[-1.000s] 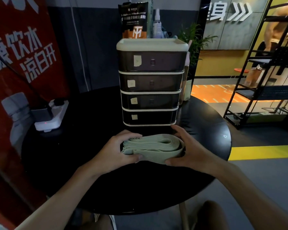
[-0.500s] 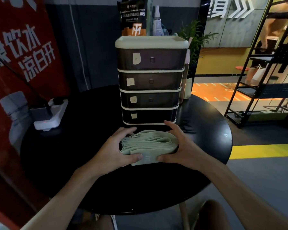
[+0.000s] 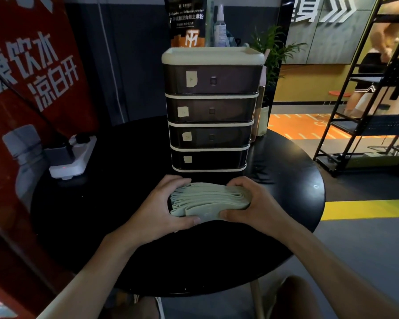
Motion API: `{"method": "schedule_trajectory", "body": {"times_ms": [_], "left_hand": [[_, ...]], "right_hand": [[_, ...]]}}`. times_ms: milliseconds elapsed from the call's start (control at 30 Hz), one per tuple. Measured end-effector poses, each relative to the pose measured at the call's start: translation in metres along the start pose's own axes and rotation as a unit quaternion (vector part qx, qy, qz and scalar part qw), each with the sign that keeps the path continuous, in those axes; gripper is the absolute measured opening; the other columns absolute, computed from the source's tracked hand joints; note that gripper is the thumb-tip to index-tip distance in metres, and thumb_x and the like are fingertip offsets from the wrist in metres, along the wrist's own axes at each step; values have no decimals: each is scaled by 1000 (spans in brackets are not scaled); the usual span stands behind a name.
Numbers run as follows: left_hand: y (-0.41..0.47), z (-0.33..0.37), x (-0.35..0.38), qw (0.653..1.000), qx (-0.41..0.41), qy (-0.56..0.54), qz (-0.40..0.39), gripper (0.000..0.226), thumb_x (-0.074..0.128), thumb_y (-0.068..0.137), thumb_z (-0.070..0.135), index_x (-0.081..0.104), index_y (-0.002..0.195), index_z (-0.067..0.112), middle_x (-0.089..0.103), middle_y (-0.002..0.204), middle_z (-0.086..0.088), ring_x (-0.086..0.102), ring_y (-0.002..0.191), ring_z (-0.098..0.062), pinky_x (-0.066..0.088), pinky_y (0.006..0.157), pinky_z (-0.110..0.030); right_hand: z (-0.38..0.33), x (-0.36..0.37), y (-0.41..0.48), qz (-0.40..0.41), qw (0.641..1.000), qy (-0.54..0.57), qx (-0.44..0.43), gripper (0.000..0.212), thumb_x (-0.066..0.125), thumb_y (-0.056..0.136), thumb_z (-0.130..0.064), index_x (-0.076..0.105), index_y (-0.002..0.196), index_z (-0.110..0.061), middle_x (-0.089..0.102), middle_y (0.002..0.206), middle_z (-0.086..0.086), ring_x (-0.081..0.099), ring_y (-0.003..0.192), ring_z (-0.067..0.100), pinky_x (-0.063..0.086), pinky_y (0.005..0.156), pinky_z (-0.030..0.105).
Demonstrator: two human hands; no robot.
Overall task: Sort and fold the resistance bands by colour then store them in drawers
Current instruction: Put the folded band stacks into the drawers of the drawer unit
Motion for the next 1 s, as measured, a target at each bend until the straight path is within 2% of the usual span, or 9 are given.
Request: {"method": "schedule_trajectory", "body": {"times_ms": [100, 267, 433, 567, 633, 733, 800, 867, 1000], "left_hand": [[0, -3, -2, 1000, -10, -4, 4, 78, 84, 54, 53, 59, 125, 32, 51, 125, 15, 53, 112, 2, 41, 92, -9], [-3, -5, -5, 999, -37, -35, 17, 65, 94, 63, 19, 61, 117, 35, 61, 112, 10, 62, 98, -3, 48, 80, -13], [-3, -6, -6, 998, -28, -50, 39, 65, 93, 61, 26, 61, 116, 38, 62, 112, 8, 62, 100, -4, 48, 86, -16], [-5, -5, -8, 994, -45, -88, 55, 72, 90, 54, 43, 61, 119, 38, 65, 113, 2, 66, 101, -10, 54, 86, -24], [-5, -1, -10, 988, -66, -124, 64, 74, 92, 56, 41, 60, 122, 31, 67, 110, 0, 67, 97, -9, 54, 81, -21], [-1, 9, -7, 974, -133, -173, 50, 62, 89, 67, 37, 61, 121, 28, 65, 114, -2, 67, 95, -9, 54, 74, -21], [0, 13, -4, 963, -180, -198, 33, 45, 85, 76, 32, 64, 115, 21, 66, 111, -8, 68, 90, -15, 56, 67, -25], [-1, 16, 1, 951, -222, -214, 2, 37, 80, 81, 30, 64, 110, 15, 66, 107, -13, 69, 88, -23, 58, 63, -33], [-4, 19, 4, 965, -230, -128, -9, 31, 75, 85, 37, 62, 109, 22, 67, 103, -11, 69, 87, -21, 56, 63, -31]], "right_hand": [[0, 1, -1, -1, 1000, -1, 3, 48, 91, 63, -18, 60, 99, -28, 64, 90, -10, 60, 75, -2, 49, 66, 15], [3, 0, -2, 3, 1000, -14, 1, 54, 92, 62, -24, 59, 104, -32, 63, 98, -13, 60, 85, -2, 47, 73, 12], [1, -2, -8, 5, 999, -43, 0, 69, 89, 67, -23, 52, 124, -32, 60, 110, -19, 56, 101, -9, 41, 83, 6], [-1, -4, -10, 38, 999, -8, 19, 67, 87, 70, -19, 48, 123, -31, 61, 105, -13, 60, 89, -10, 46, 71, 7], [-1, -4, -14, 41, 996, 61, 40, 61, 84, 74, -18, 47, 122, -29, 62, 103, -3, 65, 82, -3, 51, 66, 14], [1, -5, -18, 52, 978, 177, 98, 55, 77, 81, -22, 46, 126, -30, 64, 109, 5, 70, 81, 6, 55, 65, 21], [1, -8, -20, 73, 974, 169, 131, 51, 75, 83, -26, 47, 126, -29, 64, 109, 2, 69, 77, 2, 52, 60, 17], [2, -11, -23, 85, 968, 169, 165, 47, 74, 85, -31, 49, 125, -27, 63, 107, 1, 68, 76, 6, 50, 55, 17], [-2, -13, -28, 63, 980, 88, 169, 38, 68, 88, -39, 51, 120, -28, 63, 102, -5, 67, 80, 6, 50, 58, 16]]}}
Point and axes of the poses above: each hand's wrist, its own y-axis towards the middle knuckle, its own x-axis out of the palm, z = x × y, the point moved 6 cm from there along y, towards the middle knuckle
